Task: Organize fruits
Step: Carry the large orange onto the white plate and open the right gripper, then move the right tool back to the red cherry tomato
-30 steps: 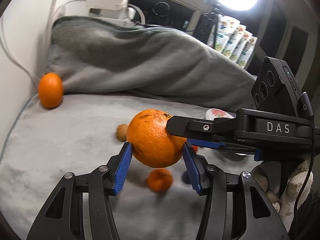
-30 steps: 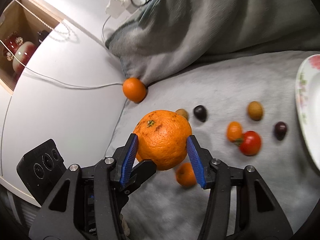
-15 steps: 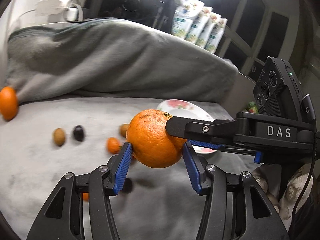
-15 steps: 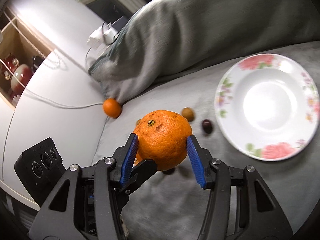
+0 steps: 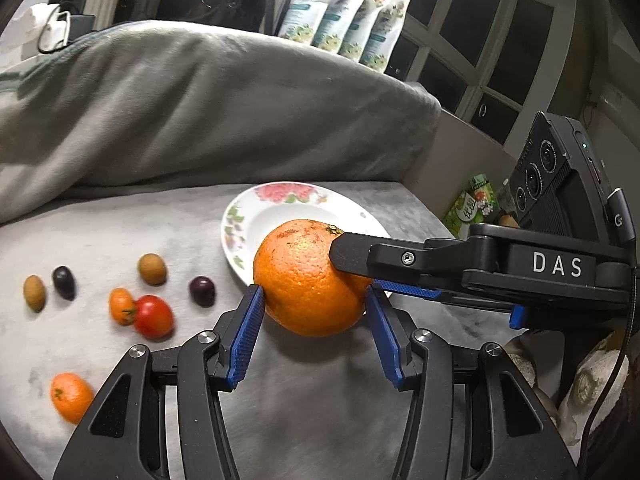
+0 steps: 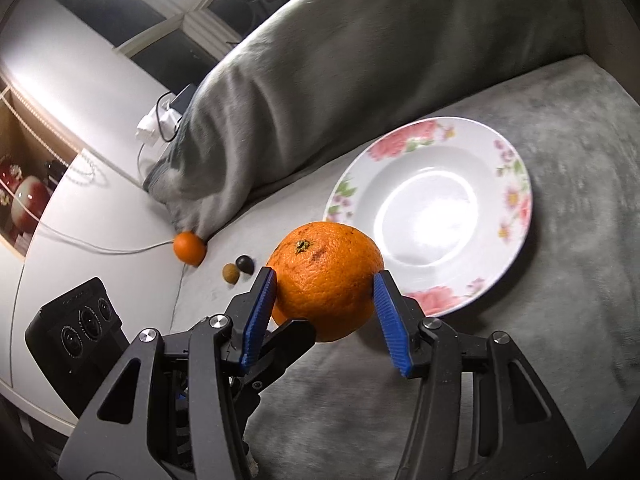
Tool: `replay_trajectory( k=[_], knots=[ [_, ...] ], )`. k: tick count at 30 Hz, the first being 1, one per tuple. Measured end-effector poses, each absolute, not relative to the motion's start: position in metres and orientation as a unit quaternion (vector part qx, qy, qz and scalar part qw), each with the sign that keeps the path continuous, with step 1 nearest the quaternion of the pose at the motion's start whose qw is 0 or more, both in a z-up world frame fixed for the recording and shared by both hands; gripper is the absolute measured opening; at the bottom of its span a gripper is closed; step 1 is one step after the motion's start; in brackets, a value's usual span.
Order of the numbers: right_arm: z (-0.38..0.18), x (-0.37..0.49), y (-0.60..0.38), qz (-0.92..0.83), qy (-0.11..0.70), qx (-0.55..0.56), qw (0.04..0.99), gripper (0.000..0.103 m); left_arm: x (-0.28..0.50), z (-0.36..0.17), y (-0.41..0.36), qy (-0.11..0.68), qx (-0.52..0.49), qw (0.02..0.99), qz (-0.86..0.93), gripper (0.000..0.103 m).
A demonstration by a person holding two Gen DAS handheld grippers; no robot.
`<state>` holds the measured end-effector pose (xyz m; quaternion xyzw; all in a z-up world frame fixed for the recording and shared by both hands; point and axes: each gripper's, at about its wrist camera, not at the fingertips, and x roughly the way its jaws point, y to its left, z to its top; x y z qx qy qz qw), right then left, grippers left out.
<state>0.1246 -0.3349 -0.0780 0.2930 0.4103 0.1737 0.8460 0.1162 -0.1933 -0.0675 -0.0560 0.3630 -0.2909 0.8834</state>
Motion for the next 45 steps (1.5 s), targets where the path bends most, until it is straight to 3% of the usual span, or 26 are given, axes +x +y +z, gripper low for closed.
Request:
replay_trajectory(
  k=[12, 24, 25, 27, 29, 40, 45],
  knots=[
    [-0.078, 0.126, -0.352, 0.164, 0.391, 0.288, 0.859, 0.053, 0.120, -0.072, -0.212, 0.373, -0.041, 0.874, -0.310, 0.050],
    [-0.059, 0.115, -0.354, 0.118, 0.356, 0.217, 0.901, 0.054, 0.115, -0.067, -0.193, 0.367, -0.048, 0.881, -0.294, 0.050],
    [-0.059, 0.113, -0.352, 0.118, 0.355, 0.209, 0.903, 0.056, 0.114, -0.067, -0.190, 0.366, -0.051, 0.882, -0.293, 0.050],
    [-0.058, 0.111, -0.350, 0.115, 0.353, 0.201, 0.906, 0.069, 0.112, -0.065, -0.186, 0.363, -0.056, 0.883, -0.293, 0.050],
    [-0.057, 0.108, -0.348, 0.112, 0.345, 0.196, 0.911, 0.073, 0.111, -0.064, -0.181, 0.360, -0.058, 0.884, -0.292, 0.050],
    [-0.052, 0.096, -0.337, 0.115, 0.328, 0.185, 0.919, 0.074, 0.095, -0.061, -0.132, 0.359, -0.064, 0.894, -0.262, 0.050],
    [-0.045, 0.091, -0.322, 0.116, 0.311, 0.145, 0.932, 0.090, 0.083, -0.064, -0.097, 0.358, -0.071, 0.902, -0.231, 0.050]
  ],
)
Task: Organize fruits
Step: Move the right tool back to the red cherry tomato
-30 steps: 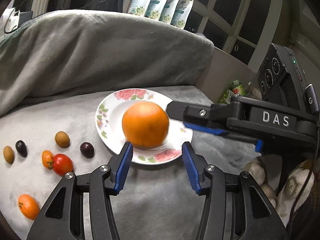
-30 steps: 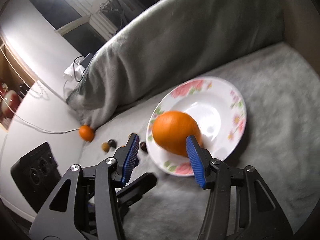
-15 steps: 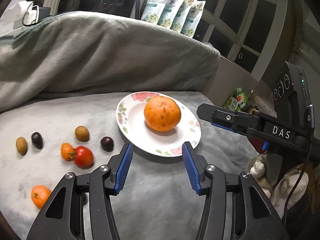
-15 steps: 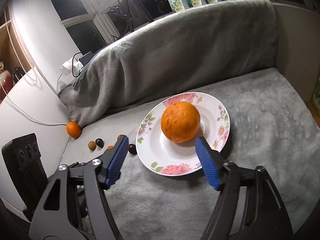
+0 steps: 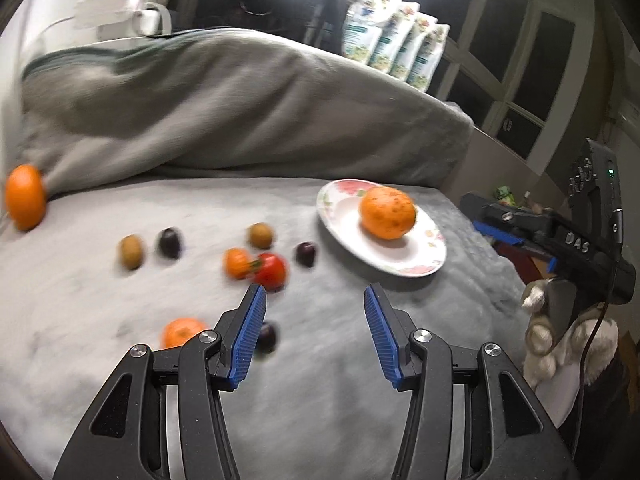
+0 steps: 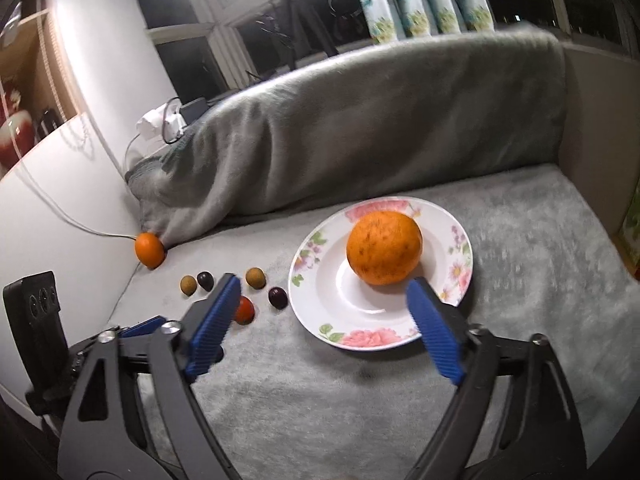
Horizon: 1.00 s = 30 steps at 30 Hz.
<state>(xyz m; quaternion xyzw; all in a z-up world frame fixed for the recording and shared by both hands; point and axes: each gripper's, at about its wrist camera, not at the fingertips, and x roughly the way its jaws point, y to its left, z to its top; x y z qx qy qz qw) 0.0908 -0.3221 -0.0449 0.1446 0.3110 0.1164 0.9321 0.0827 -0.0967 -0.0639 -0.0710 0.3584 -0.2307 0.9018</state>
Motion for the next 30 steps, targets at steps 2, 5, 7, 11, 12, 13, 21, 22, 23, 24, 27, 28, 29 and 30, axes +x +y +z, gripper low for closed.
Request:
replay_trajectory(
  k=[2, 5, 7, 11, 12, 13, 21, 22, 23, 24, 27, 28, 29, 30],
  knots=[
    [-0.042, 0.089, -0.315, 0.116, 0.308, 0.129, 0.935, 0.090, 0.079, -0.066, -0.085, 0.359, -0.071, 0.905, -0.217, 0.050],
    [-0.041, 0.090, -0.305, 0.127, 0.310, 0.116, 0.935, 0.090, 0.073, -0.069, -0.068, 0.360, -0.070, 0.909, -0.198, 0.050],
    [-0.042, 0.091, -0.298, 0.134, 0.312, 0.109, 0.934, 0.090, 0.069, -0.072, -0.059, 0.360, -0.069, 0.911, -0.189, 0.050],
    [-0.047, 0.093, -0.285, 0.143, 0.316, 0.095, 0.933, 0.090, 0.064, -0.081, -0.046, 0.370, -0.075, 0.910, -0.171, 0.050],
    [-0.048, 0.093, -0.282, 0.148, 0.320, 0.093, 0.931, 0.090, 0.064, -0.083, -0.043, 0.372, -0.076, 0.909, -0.169, 0.050],
    [-0.050, 0.094, -0.278, 0.152, 0.324, 0.091, 0.929, 0.090, 0.062, -0.085, -0.041, 0.374, -0.078, 0.909, -0.165, 0.050],
    [-0.061, 0.104, -0.255, 0.187, 0.347, 0.081, 0.916, 0.075, 0.064, -0.095, -0.032, 0.384, -0.085, 0.906, -0.159, 0.050],
    [-0.062, 0.106, -0.251, 0.191, 0.350, 0.079, 0.914, 0.073, 0.065, -0.097, -0.031, 0.385, -0.086, 0.905, -0.160, 0.050],
    [-0.063, 0.107, -0.247, 0.195, 0.353, 0.075, 0.912, 0.069, 0.066, -0.098, -0.031, 0.388, -0.090, 0.903, -0.161, 0.050],
    [-0.065, 0.109, -0.243, 0.199, 0.357, 0.072, 0.910, 0.064, 0.068, -0.100, -0.030, 0.390, -0.094, 0.901, -0.163, 0.050],
    [-0.070, 0.115, -0.231, 0.214, 0.371, 0.062, 0.901, 0.059, 0.072, -0.103, -0.032, 0.394, -0.098, 0.899, -0.166, 0.050],
    [-0.073, 0.118, -0.225, 0.218, 0.375, 0.056, 0.899, 0.058, 0.073, -0.104, -0.032, 0.394, -0.098, 0.899, -0.166, 0.050],
    [-0.075, 0.120, -0.222, 0.219, 0.378, 0.051, 0.898, 0.057, 0.074, -0.105, -0.032, 0.395, -0.098, 0.898, -0.166, 0.050],
    [-0.078, 0.122, -0.218, 0.220, 0.381, 0.046, 0.897, 0.054, 0.076, -0.106, -0.032, 0.397, -0.099, 0.897, -0.166, 0.050]
  ],
)
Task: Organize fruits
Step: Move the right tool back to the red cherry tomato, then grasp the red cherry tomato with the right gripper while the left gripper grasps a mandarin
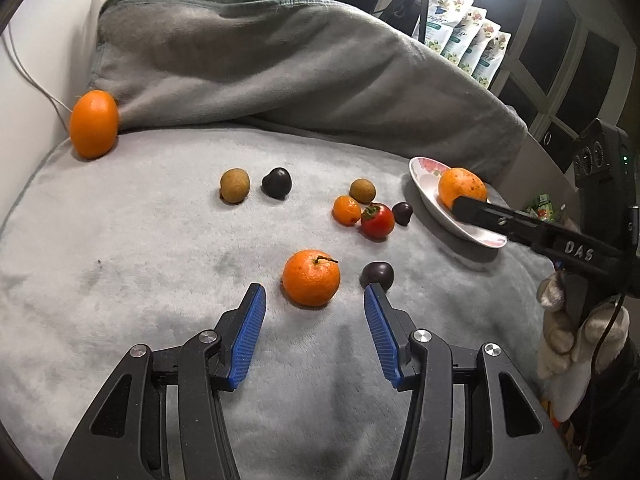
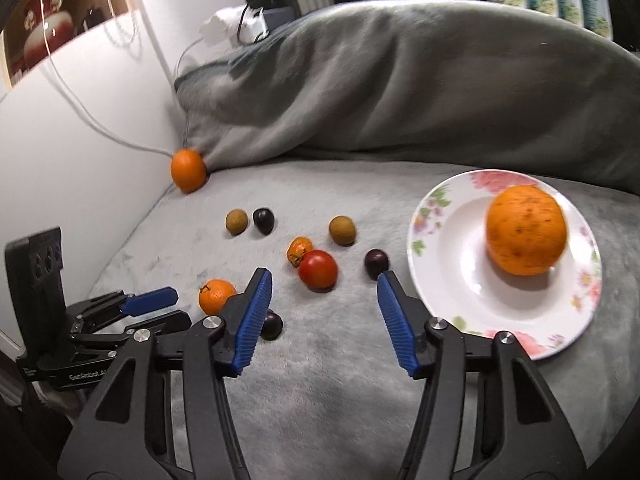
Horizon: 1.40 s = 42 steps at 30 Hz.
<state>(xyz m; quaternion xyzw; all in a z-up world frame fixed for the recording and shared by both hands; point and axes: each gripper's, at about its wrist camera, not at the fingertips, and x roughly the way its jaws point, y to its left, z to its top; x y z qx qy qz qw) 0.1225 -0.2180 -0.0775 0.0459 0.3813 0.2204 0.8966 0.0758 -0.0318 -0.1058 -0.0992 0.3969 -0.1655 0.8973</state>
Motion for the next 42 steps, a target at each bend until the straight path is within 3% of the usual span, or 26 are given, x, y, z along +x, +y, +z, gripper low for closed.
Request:
replay_trajectory(
  k=[9, 42],
  knots=[
    [-0.098, 0.148, -0.191, 0.227, 0.409, 0.015, 0.884, 0.044, 0.087, -0.111, -0.030, 0.404, -0.100, 0.895, -0.162, 0.050],
    [-0.127, 0.180, -0.165, 0.222, 0.439, -0.023, 0.870, 0.036, 0.107, -0.121, -0.048, 0.425, -0.069, 0.885, -0.175, 0.035]
  ],
)
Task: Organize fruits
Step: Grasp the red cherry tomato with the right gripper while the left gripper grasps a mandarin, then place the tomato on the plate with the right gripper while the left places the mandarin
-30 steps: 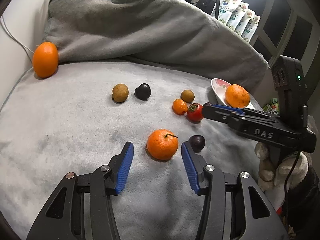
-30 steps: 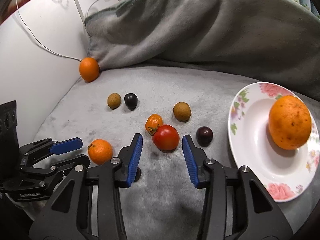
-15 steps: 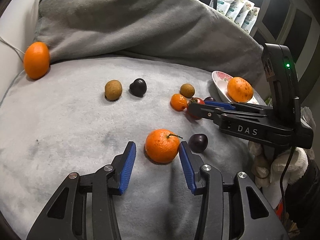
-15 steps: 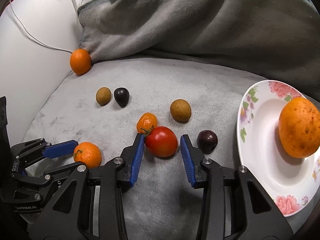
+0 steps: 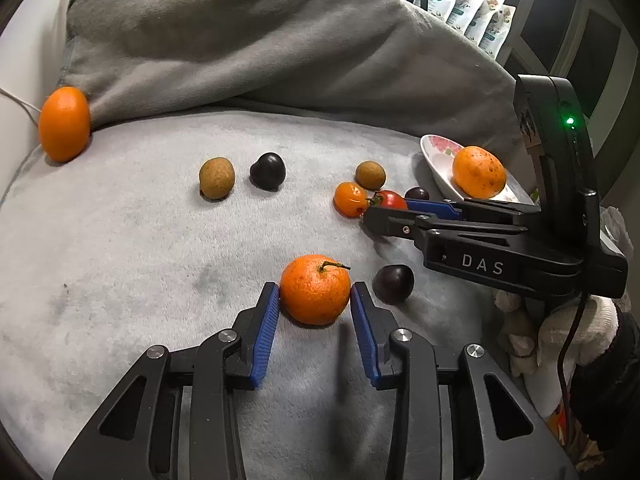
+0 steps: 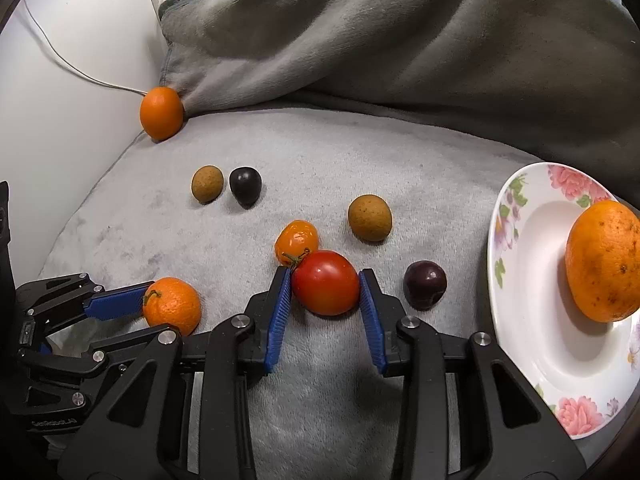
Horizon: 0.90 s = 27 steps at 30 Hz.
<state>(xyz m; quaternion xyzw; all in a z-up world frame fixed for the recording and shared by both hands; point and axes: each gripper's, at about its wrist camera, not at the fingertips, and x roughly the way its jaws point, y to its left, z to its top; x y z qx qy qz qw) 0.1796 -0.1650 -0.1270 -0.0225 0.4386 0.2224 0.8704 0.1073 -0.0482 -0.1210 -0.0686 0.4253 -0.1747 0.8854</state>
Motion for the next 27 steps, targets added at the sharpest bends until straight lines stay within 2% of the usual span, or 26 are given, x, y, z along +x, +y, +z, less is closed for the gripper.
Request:
replay_trajectory(
  k=[15, 27],
  knots=[
    [-0.107, 0.159, -0.182, 0.222, 0.410, 0.002, 0.885, 0.036, 0.098, -0.107, -0.041, 0.406, -0.088, 0.891, -0.182, 0.034],
    [-0.081, 0.119, -0.236, 0.185, 0.372, 0.022, 0.909, 0.036, 0.100, -0.087, -0.076, 0.386, -0.074, 0.894, -0.214, 0.034]
  ],
)
